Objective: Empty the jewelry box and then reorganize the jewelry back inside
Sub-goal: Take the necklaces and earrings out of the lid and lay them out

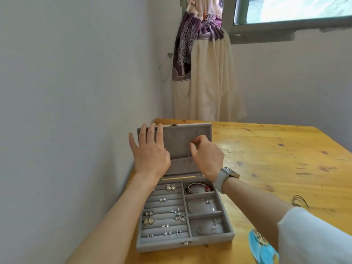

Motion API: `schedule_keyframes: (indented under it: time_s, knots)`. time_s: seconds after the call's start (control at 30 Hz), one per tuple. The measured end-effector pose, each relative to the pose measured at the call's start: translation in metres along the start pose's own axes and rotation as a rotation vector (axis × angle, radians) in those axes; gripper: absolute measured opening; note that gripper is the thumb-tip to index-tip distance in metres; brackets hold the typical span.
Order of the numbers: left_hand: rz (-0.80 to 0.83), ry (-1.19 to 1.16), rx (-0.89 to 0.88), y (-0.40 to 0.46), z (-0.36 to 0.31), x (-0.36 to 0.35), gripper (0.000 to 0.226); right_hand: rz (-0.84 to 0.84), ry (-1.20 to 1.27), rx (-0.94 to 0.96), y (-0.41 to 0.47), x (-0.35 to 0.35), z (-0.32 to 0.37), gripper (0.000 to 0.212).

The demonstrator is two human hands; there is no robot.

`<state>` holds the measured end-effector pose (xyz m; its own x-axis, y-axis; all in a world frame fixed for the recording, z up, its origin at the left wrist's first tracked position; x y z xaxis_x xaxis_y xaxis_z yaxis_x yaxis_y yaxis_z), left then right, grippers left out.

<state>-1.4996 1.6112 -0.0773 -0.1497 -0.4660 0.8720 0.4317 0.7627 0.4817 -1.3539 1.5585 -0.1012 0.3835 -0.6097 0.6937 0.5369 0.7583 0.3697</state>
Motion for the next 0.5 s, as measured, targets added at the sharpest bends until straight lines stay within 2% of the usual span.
schedule_keyframes:
  time_s: [0.13,0.27,0.5]
  knots:
    - [-0.083,-0.046,-0.011,-0.001,0.000,-0.003,0.070,-0.062,-0.079,0.013,0.002,-0.005,0.006,0.023]
    - [-0.067,-0.073,-0.006,-0.001,-0.001,-0.003,0.071,-0.065,-0.143,0.029,0.001,-0.011,0.010,0.023]
    - [-0.002,-0.013,-0.025,-0.005,0.000,-0.001,0.073,-0.141,0.054,0.053,0.011,0.020,0.020,0.018]
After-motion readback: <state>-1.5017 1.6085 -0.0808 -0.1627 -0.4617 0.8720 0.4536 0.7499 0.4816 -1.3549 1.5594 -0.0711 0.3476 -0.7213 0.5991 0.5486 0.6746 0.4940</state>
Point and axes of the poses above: each hand's wrist, its own y-axis towards the middle knuckle, its own x-axis out of the back of the hand, z = x × y, the point moved 7 cm from there along y, towards the middle knuckle, and after that the axes turned 5 degrees about y, right-handed, at the moved point
